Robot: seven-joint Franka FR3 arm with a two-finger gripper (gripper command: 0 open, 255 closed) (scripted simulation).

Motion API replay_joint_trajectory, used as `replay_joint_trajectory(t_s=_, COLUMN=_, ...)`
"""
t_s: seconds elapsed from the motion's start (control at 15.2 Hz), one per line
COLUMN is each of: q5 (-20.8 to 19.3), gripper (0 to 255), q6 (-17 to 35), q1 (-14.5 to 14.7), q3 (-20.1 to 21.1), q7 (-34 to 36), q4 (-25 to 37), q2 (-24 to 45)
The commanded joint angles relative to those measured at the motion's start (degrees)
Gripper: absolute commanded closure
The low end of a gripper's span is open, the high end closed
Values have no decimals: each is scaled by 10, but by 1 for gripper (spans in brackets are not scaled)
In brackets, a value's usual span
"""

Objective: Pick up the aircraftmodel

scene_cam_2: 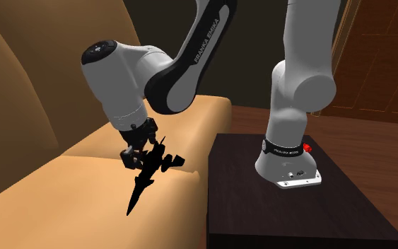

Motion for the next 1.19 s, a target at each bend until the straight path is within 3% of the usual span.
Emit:
replay_joint_trajectory(t_s=0.0, q5=-12, gripper=0, q6=13, q1=0, q3=-1, q7=12, q4=-4, q2=12)
replay_joint_trajectory(t_s=0.13, q5=-15, gripper=0, q6=16, q1=1, q3=-2, q7=15, q4=-4, q2=16)
replay_joint_trajectory(t_s=0.2, q5=-15, gripper=255, q6=15, q1=1, q3=-2, q7=16, q4=-3, q2=17)
replay_joint_trajectory(t_s=0.79, q5=-16, gripper=255, q6=16, q1=1, q3=-2, q7=15, q4=-4, q2=16)
replay_joint_trajectory(t_s=1.12, q5=15, gripper=255, q6=-15, q1=0, q3=3, q7=-14, q4=0, q2=-19)
